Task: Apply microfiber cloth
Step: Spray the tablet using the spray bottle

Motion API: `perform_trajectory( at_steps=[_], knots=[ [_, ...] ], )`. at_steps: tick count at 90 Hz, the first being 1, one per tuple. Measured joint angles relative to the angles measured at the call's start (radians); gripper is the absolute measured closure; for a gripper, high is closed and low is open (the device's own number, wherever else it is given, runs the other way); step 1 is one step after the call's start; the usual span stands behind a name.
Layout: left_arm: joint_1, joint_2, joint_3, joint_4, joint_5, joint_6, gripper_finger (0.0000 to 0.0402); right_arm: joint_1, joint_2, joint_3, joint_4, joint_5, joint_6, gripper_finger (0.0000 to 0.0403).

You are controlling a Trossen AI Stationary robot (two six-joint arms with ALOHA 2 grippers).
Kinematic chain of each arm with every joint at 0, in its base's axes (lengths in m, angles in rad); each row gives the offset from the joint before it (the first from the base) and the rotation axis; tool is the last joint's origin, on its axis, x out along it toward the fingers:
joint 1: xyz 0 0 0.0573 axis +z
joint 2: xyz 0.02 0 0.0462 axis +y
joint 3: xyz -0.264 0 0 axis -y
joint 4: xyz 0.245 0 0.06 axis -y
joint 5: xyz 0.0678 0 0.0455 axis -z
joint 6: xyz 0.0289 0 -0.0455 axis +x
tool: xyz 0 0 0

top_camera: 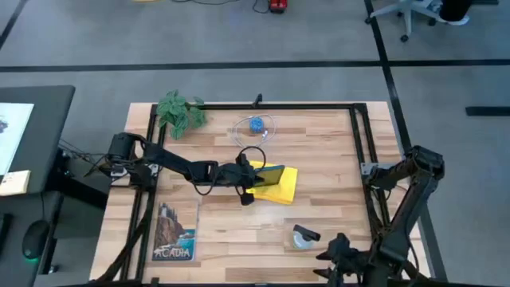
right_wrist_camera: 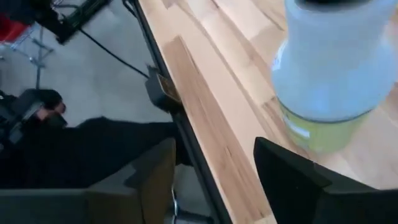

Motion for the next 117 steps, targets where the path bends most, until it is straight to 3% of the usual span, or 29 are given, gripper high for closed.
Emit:
perform_trajectory(
  at_steps=[20,30,35,47,65,74,97,117],
  knots=[
    [-0.007,0.000,0.000,-0.001,-0.002,-0.005,0.0393,0.002,0.001,0.000,-0.042,-0.057,0.037,0.0254],
    [-0.008,0.000,0.000,-0.001,-0.002,-0.005,0.0393,-0.026,0.001,0.001,-0.073,-0.017,-0.051,0.0260],
    [-0.008,0.000,0.000,-0.001,-0.002,-0.006,0.0393,-0.055,0.001,0.001,-0.092,-0.056,-0.038,0.0259],
    [-0.008,0.000,0.000,-0.002,-0.002,-0.017,0.0393,-0.087,0.000,0.001,-0.128,-0.246,-0.069,0.0228],
    [-0.003,0.000,0.000,-0.002,0.002,-0.017,0.0393,-0.046,0.000,0.001,-0.325,-0.278,0.018,0.0147],
    [-0.003,0.000,0.000,-0.002,0.002,-0.017,0.0393,-0.004,0.000,0.001,-0.379,-0.203,0.106,0.0128],
    [-0.003,0.000,0.000,-0.003,0.001,-0.023,0.0392,0.080,0.056,0.001,-0.385,0.247,0.161,0.0121],
    [-0.003,0.000,0.000,-0.004,0.001,-0.023,0.0392,0.034,0.117,0.007,-0.402,0.361,0.127,0.0121]
  ],
)
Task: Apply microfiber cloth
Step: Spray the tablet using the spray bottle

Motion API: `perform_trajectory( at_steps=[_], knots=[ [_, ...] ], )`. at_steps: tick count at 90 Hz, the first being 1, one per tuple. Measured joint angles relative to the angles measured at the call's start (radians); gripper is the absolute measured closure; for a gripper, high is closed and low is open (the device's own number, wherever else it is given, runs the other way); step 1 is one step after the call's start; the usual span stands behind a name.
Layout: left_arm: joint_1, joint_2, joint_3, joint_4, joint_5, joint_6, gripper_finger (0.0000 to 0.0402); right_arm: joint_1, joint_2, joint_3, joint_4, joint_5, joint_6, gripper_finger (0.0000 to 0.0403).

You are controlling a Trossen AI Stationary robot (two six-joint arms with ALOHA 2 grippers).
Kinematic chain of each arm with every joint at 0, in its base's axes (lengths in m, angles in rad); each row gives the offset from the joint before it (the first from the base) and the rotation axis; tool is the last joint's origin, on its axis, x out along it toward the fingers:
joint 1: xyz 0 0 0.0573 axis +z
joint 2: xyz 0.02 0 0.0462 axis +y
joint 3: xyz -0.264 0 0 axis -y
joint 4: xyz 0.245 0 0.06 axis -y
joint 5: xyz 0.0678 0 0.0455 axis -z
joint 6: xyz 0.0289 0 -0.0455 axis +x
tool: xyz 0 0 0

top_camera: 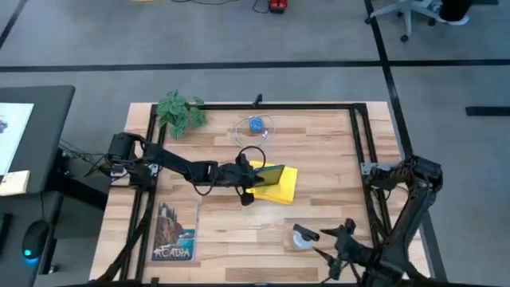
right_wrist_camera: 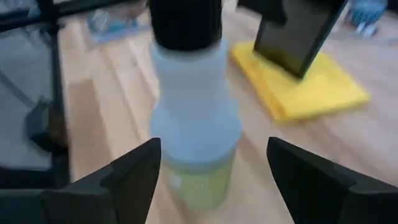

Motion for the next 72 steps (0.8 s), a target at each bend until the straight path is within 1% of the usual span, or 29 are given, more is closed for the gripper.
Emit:
perform_trajectory(
  at_steps=[16,28,42,49,55,60,72],
  knots=[
    [0.000,0.000,0.000,0.000,0.000,0.000,0.0392,-0.020,0.000,0.059,0.001,0.060,-0.110,0.0121],
    [0.000,0.000,0.000,0.000,-0.001,-0.012,0.0392,-0.061,-0.001,0.107,0.003,0.122,-0.183,0.0121],
    [-0.001,0.000,0.000,-0.005,-0.032,-0.063,0.0392,-0.119,-0.002,0.115,0.065,0.127,-0.281,0.0123],
    [-0.004,-0.001,0.002,-0.024,-0.057,-0.097,0.0392,-0.143,-0.002,0.115,0.106,0.128,-0.339,0.0131],
    [-0.010,-0.003,0.002,-0.053,-0.096,-0.125,0.0392,-0.154,-0.002,0.115,0.134,0.127,-0.380,0.0149],
    [-0.016,-0.003,0.002,-0.079,-0.130,-0.142,0.0392,-0.159,-0.002,0.115,0.147,0.127,-0.390,0.0172],
    [-0.025,-0.003,0.003,-0.107,-0.185,-0.180,0.0392,-0.155,-0.002,0.115,0.149,0.087,-0.386,0.0253]
  ],
)
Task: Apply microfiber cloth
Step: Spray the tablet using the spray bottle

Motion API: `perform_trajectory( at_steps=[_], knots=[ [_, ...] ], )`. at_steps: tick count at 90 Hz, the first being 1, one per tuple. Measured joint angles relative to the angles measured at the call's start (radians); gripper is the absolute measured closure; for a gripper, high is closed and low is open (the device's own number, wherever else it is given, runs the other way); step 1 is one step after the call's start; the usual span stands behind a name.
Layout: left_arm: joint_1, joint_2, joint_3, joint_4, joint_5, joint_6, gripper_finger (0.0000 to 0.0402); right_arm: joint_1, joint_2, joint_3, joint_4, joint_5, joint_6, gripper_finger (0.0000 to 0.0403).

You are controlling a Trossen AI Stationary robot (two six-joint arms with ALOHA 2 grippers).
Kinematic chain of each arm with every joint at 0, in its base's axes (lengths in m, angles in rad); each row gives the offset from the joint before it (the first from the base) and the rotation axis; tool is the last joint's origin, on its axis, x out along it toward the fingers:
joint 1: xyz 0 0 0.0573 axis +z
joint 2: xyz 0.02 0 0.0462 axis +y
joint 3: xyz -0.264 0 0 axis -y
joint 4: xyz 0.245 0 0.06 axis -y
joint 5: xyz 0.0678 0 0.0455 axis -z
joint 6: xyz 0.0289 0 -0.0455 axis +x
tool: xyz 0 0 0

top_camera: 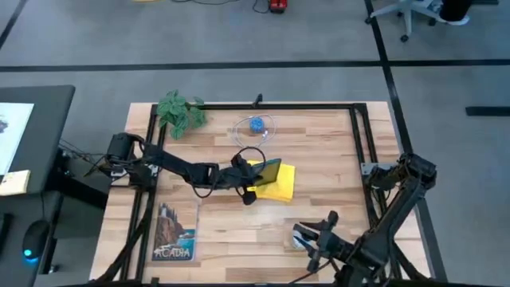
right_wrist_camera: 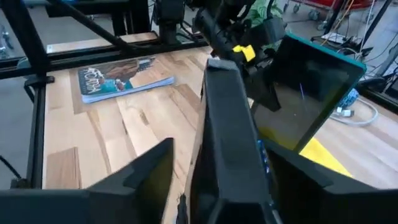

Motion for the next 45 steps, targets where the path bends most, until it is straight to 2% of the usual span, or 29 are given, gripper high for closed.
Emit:
perform_trajectory(
  at_steps=[7,29,45],
  knots=[
    [-0.006,0.000,0.000,-0.023,-0.040,-0.027,0.0392,0.006,0.000,0.000,0.009,-0.008,0.003,0.0293],
    [-0.039,-0.001,0.001,-0.114,-0.174,-0.118,0.0392,0.013,0.000,0.052,-0.065,-0.020,0.072,0.0293],
    [-0.058,0.001,0.000,-0.115,-0.201,-0.129,0.0392,-0.031,0.000,0.092,-0.128,0.008,0.158,0.0293]
  ],
)
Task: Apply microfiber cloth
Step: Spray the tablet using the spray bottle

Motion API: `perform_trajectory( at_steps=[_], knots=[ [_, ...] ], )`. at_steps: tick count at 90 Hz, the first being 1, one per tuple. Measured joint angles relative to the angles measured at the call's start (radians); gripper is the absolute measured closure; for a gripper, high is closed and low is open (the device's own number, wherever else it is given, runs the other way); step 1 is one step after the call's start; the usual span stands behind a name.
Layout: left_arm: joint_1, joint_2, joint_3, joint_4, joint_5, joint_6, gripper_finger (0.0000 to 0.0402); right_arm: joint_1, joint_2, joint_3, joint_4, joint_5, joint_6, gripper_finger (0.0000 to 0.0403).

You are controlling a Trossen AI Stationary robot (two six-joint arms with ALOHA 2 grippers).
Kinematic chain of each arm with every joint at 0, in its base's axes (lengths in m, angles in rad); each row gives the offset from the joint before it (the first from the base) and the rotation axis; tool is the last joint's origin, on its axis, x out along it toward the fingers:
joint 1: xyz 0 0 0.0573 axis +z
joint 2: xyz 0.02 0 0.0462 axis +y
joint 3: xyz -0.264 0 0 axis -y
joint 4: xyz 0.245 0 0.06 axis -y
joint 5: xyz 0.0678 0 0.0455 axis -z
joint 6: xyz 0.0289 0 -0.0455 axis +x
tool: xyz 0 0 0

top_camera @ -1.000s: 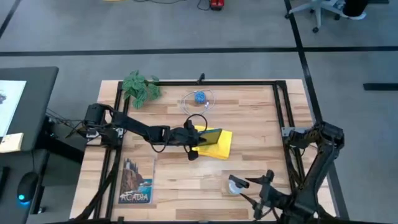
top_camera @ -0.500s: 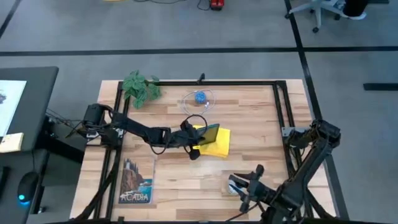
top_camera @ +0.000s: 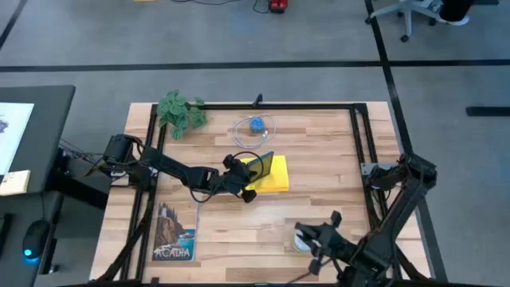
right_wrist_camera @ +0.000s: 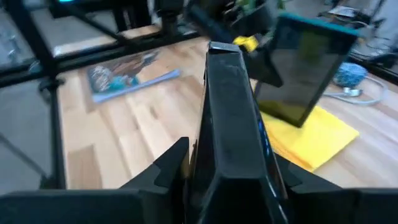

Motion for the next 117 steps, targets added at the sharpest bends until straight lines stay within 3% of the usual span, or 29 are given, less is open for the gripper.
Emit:
perform_trajectory(
  at_steps=[21,56,82,117],
  knots=[
    [-0.003,0.001,0.000,0.002,-0.002,0.008,0.0392,-0.084,0.000,0.007,0.006,0.072,0.027,0.0293],
    [-0.008,0.001,0.000,0.002,-0.006,0.018,0.0392,-0.147,0.001,0.005,-0.042,0.031,-0.022,0.0293],
    [-0.011,0.002,0.000,0.005,-0.007,0.018,0.0392,-0.114,0.014,0.004,-0.178,0.002,0.176,0.0293],
    [-0.019,0.002,-0.002,0.014,-0.008,0.025,0.0392,-0.118,0.033,0.003,-0.163,-0.020,0.153,0.0169]
  ],
)
